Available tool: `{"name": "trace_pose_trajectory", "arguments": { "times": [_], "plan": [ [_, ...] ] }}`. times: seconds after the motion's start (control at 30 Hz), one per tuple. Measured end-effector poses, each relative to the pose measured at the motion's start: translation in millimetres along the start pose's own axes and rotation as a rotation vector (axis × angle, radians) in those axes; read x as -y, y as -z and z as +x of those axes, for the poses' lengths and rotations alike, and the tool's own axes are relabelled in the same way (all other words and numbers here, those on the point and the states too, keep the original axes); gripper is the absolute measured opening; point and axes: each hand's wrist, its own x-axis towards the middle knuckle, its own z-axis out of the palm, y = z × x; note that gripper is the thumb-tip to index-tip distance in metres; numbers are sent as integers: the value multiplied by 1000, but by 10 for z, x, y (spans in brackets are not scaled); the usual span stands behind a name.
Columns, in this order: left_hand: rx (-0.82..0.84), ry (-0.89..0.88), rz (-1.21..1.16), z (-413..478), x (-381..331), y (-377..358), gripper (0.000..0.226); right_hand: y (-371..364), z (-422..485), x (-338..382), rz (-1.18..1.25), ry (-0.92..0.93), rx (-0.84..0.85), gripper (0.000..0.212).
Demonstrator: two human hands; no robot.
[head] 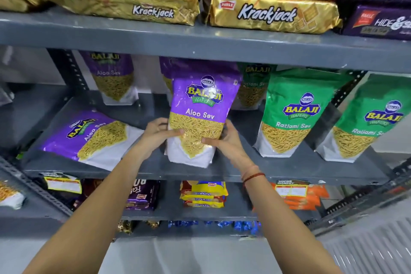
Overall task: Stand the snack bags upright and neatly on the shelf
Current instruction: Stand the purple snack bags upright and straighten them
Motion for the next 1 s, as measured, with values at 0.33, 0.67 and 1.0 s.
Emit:
{"name": "trace_pose_trajectory", "arguments": {
  "times": [0.33,0.67,1.0],
  "plan": [
    [-33,-189,58,214,68,-91,49,112,313,150,-300,133,-12,70],
    [-23,-167,110,194,180,-109,49,102,170,-123,-333,70,-51,70],
    [-454,-312,-28,-299,6,567,31,-722,-360,-263,-344,393,-351,25]
  ]
}}
